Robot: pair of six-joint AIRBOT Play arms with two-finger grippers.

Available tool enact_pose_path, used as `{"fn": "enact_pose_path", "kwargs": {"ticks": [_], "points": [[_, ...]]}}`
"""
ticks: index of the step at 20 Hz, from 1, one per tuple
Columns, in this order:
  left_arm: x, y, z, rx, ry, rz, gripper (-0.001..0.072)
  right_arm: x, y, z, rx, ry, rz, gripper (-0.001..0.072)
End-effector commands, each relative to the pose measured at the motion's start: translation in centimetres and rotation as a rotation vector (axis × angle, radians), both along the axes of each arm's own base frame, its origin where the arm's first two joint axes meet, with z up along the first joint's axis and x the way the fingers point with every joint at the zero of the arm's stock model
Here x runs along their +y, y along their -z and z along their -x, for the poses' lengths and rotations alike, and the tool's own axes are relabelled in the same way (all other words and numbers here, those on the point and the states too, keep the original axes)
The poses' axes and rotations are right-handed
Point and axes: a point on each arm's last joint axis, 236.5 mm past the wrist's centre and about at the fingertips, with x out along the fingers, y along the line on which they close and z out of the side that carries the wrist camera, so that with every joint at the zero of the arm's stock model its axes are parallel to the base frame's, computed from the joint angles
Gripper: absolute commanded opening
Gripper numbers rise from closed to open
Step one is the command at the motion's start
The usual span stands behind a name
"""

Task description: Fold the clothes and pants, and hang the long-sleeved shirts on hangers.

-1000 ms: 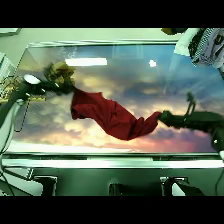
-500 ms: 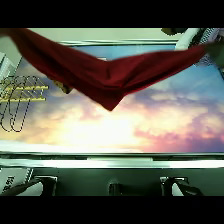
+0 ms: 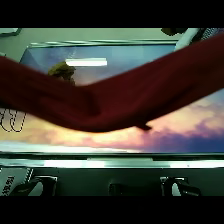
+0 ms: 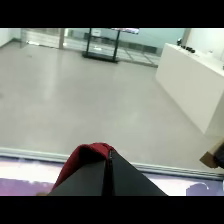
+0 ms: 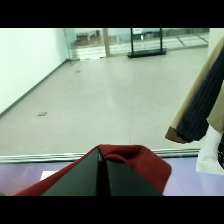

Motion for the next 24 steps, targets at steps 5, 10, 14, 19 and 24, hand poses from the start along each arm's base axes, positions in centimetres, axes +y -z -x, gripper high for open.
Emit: {"fn": "enact_pose_path", "kwargs": {"ticks": [5, 10, 14, 19, 24], "points": [[-4.0, 20.9, -11.9, 0.635, 0.247, 0.084, 0.0013, -1.0, 18.0, -14.5, 0.720, -0.104, -0.296, 0.0031], [-7.7, 43.7, -18.7, 1.123, 0.310, 0.175, 0.0014, 1.7, 38.8, -26.8, 1.177, -0.194, -0.336, 0.0031], [-9.4, 54.6, -20.0, 1.333, 0.317, 0.209, 0.0013, 4.6, 51.6, -31.3, 1.331, -0.176, -0.400, 0.0031], [-9.0, 57.4, -20.7, 1.361, 0.311, 0.202, 0.0013, 4.8, 55.0, -30.8, 1.413, -0.166, -0.419, 0.0259], [-7.2, 55.7, -20.1, 1.356, 0.302, 0.216, 0.0013, -1.6, 49.2, -24.1, 1.492, -0.312, -0.301, 0.0364]]}}
